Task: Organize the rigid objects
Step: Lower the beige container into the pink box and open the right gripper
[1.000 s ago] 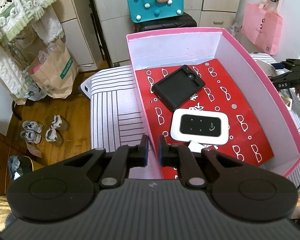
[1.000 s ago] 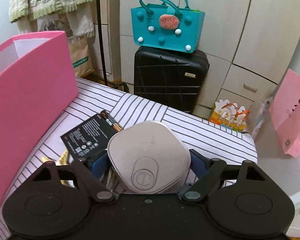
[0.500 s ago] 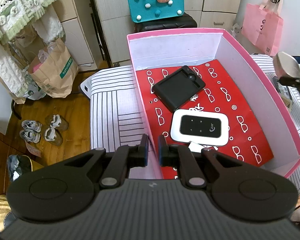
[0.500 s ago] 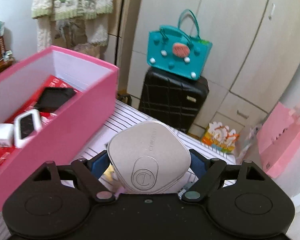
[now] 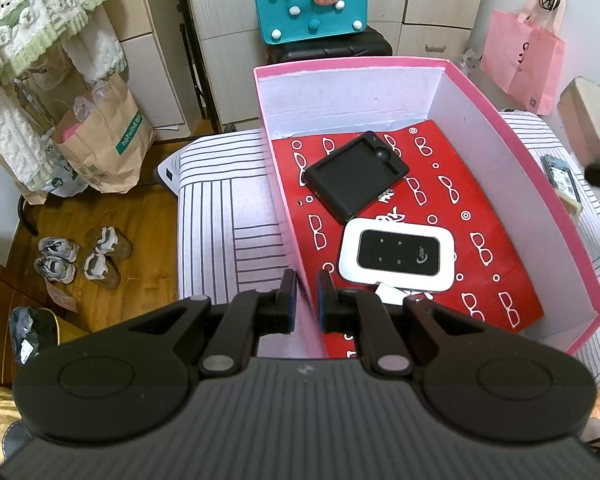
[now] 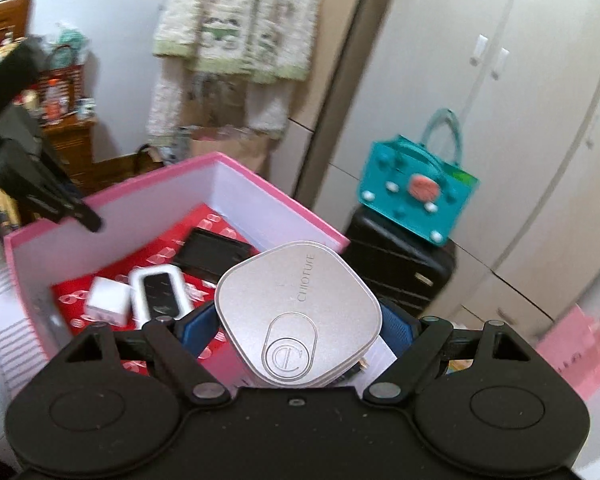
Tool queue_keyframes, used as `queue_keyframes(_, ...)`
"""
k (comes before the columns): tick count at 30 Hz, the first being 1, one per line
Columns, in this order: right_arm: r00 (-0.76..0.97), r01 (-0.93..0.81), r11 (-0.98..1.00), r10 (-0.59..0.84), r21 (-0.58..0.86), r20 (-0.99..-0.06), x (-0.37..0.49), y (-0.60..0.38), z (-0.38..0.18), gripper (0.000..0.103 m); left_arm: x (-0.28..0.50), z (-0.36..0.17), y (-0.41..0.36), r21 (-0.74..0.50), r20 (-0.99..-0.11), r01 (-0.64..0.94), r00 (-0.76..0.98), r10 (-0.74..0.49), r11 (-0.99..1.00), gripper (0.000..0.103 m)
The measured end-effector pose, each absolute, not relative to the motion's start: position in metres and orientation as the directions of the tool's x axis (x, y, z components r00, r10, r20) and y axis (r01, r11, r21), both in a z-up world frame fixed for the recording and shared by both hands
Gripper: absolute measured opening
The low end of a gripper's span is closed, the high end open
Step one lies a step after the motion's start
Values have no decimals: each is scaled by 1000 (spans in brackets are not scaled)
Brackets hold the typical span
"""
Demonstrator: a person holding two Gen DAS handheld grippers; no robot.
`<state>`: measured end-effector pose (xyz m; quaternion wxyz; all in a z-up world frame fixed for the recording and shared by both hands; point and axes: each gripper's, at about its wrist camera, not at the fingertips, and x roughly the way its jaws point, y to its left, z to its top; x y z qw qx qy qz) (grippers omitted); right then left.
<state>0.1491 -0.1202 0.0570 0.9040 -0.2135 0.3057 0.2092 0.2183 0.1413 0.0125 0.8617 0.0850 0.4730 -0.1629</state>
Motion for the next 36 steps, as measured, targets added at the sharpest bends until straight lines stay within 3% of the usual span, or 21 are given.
queue_keyframes(7, 619, -702, 659, 374, -271, -691, 162, -73, 37, 87, 217, 11, 143, -28, -834, 354, 507, -217, 935, 10)
queue_keyframes(22, 516, -774, 458, 56, -438, -855, 244, -24, -25, 87, 216, 11, 143, -18, -833, 344, 514, -204, 939, 9)
queue_keyframes(32, 459, -810, 424, 27, -406, -888, 250, -14, -44, 87, 214, 11, 140, 4, -833, 344, 520, -187, 939, 9)
queue_keyframes(36, 419, -801, 508, 101, -316, -902, 260, -28, -36, 89, 214, 11, 140, 4, -833, 343, 521, -187, 939, 9)
